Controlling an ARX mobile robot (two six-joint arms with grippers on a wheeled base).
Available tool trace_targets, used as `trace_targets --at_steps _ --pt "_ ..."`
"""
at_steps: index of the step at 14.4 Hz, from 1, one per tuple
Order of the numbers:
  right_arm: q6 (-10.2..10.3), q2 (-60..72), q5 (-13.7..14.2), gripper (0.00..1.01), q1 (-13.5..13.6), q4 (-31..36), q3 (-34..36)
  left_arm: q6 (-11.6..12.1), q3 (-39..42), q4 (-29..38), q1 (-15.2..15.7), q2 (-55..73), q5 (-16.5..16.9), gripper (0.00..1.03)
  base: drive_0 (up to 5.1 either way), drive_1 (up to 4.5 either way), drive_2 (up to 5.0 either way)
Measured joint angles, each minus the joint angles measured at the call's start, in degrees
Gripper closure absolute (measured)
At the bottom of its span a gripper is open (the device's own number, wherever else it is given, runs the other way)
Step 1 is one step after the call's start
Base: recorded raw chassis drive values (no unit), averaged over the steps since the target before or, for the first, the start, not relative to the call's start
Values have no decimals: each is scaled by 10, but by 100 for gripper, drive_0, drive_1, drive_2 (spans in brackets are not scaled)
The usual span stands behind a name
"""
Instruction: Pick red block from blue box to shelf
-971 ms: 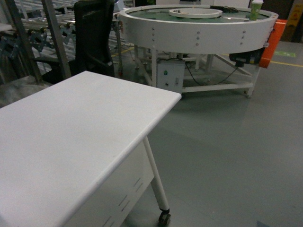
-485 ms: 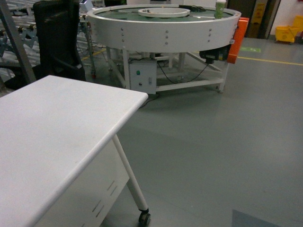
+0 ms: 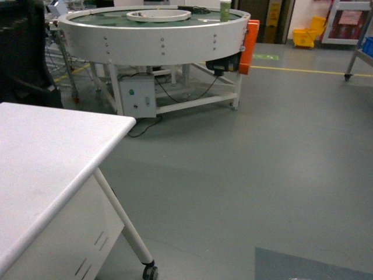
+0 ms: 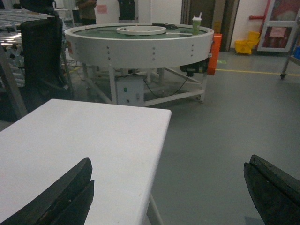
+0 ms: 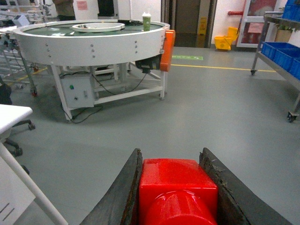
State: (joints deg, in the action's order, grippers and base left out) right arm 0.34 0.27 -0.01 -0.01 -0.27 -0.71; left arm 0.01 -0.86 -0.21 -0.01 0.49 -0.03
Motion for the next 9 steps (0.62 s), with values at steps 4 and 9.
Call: trace_targets --at_steps 4,9 --pt "0 0 0 72 0 0 0 0 0 0 0 0 0 5 -155 -155 -155" --pt "0 0 0 72 0 0 0 0 0 0 0 0 0 5 -161 -161 -161"
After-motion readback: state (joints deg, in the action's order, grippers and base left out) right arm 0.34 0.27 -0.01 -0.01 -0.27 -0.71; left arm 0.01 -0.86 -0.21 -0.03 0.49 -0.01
